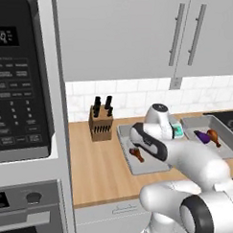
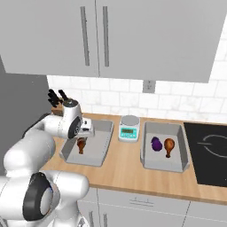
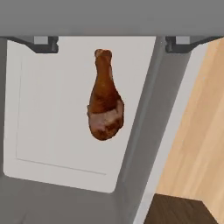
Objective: Place one eggplant and one chicken drumstick in each tupperware on the nearby counter, to pack two identical lunches.
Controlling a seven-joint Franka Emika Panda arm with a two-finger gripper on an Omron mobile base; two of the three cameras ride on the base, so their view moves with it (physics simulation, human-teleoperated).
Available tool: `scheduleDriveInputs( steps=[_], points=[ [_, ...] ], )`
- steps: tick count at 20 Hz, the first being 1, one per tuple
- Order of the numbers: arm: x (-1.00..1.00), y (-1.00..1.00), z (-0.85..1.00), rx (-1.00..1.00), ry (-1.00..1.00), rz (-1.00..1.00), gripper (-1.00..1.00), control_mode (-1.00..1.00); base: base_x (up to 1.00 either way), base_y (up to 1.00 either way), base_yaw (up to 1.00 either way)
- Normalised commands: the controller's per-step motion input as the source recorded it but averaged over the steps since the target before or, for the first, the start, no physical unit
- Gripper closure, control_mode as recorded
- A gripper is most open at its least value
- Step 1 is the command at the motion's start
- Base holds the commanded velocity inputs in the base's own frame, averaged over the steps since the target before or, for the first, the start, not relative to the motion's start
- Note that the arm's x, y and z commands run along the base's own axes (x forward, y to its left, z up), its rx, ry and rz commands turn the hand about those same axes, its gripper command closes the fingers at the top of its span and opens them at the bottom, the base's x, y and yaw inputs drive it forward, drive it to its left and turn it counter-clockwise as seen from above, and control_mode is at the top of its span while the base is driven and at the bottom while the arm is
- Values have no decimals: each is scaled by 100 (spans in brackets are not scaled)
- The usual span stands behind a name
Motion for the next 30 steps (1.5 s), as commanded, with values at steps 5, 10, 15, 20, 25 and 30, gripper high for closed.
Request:
scheduleDriveInputs(
  steps=[5,10,15,20,25,30],
  points=[
    [-87,-29,99,2,-6,0,-100,-100,0,0,0],
    [-96,-43,99,2,-6,0,-100,-100,0,0,0],
    [-97,-6,100,0,-3,0,-100,-100,0,0,0],
    [-84,-2,99,0,0,-1,-100,-100,0,0,0],
    [-59,2,45,0,-20,-17,-100,-100,0,0,0],
    [-55,2,44,0,-24,-11,-100,-100,0,0,0]
  ],
)
